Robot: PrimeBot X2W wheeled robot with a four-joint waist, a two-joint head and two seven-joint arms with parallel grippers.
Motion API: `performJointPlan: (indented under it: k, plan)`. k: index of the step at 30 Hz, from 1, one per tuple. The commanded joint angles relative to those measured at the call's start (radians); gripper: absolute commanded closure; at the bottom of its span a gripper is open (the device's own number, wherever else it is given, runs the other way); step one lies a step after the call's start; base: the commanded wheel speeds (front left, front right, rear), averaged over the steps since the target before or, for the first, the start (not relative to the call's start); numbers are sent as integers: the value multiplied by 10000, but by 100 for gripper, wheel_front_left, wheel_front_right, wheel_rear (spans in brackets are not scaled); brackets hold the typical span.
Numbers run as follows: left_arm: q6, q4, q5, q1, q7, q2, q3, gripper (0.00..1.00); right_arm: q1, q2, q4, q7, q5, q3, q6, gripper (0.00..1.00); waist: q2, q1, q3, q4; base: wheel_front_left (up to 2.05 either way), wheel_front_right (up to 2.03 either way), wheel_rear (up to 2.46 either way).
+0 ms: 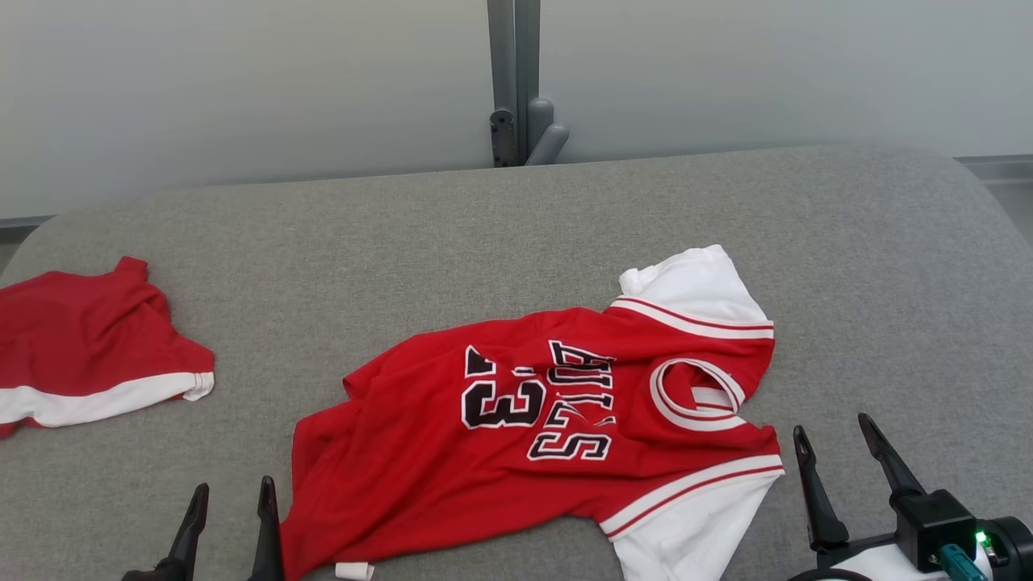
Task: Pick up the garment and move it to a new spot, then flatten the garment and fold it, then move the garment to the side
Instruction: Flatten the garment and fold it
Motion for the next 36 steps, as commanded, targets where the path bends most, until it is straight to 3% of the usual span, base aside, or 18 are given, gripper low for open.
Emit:
performJointPlan:
  k: [1,8,11,14,17,24,36]
  plan:
    - [-17,43,-31,-49,-2,3,-51,0,-81,-14,-2,-30,26,14,-14,0,117,0,0,3,0,0,0]
    - [-22,518,-248,96,-1,54,-328,0,-180,-10,59,-30,195,432,-14,0,117,0,12,-36,0,0,0]
    - [-18,1420,-564,223,56,340,-1042,0,-203,-87,518,-30,276,1295,-14,0,117,0,-2,-150,0,0,0]
    - [-9,2128,-1024,-7,389,785,-1794,0,-262,-693,1469,-30,123,2696,-14,0,117,0,-27,-215,0,0,0]
    - [-8,2357,-1331,-120,707,1036,-2084,0,-225,-1123,2267,-30,141,3376,-14,0,117,0,-34,-209,0,0,0]
    - [-9,2528,-1744,-240,1066,1212,-2354,0,-585,-1010,3362,21,130,3744,-14,0,117,0,89,-298,0,0,0]
    - [-9,2820,-1855,-866,1076,1217,-2627,0,-1291,-549,3905,-18,-67,3982,-14,0,117,0,514,-253,0,0,0]
